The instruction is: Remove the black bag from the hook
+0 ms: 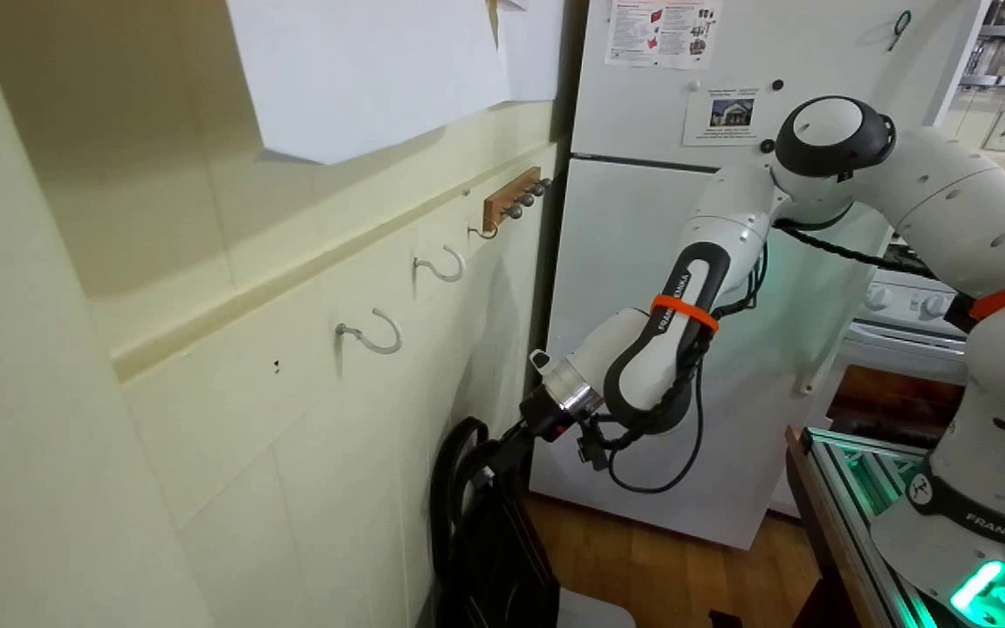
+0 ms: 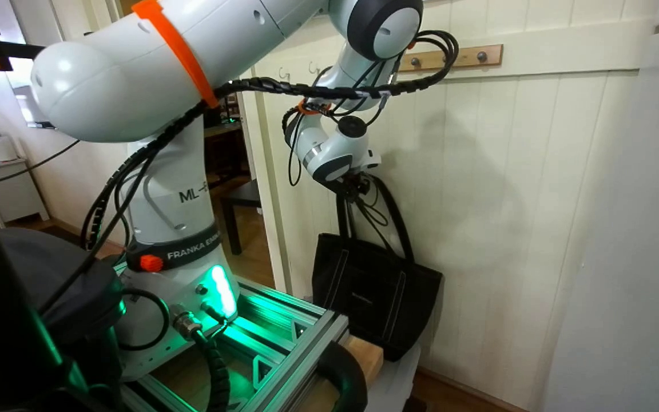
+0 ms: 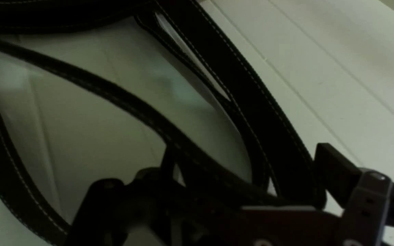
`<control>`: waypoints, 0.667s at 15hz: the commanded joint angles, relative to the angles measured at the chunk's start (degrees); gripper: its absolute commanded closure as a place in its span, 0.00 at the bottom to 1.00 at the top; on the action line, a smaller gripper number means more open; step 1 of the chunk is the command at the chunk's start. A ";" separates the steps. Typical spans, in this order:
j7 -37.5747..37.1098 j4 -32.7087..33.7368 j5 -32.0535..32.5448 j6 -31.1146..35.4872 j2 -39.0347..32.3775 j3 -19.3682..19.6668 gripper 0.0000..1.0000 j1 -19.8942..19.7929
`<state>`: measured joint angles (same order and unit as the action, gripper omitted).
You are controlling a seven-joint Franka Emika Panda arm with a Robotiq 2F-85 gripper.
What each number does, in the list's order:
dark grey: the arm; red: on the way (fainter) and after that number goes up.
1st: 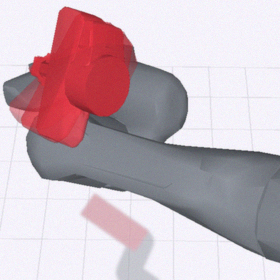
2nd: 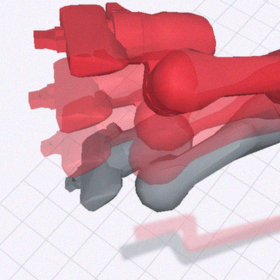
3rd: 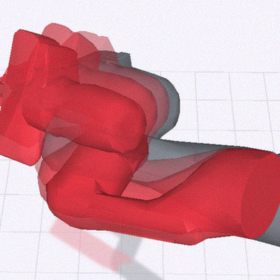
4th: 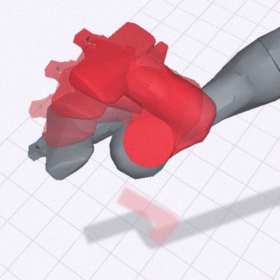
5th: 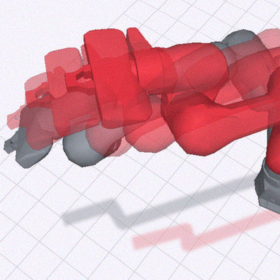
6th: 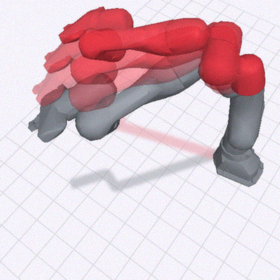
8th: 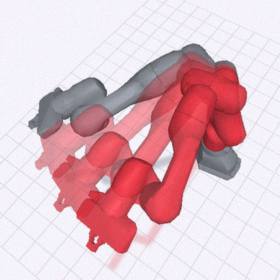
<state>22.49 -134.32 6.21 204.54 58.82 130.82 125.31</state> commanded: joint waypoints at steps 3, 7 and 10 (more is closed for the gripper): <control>-2.73 -1.61 -5.78 0.05 -7.24 1.97 0.00 4.67; -4.18 -2.63 -9.96 -0.74 -11.58 3.10 0.00 7.41; -5.23 -3.14 -12.10 -1.09 -13.99 3.97 0.00 9.19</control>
<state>19.79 -136.13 -3.07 204.54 49.30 132.82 131.71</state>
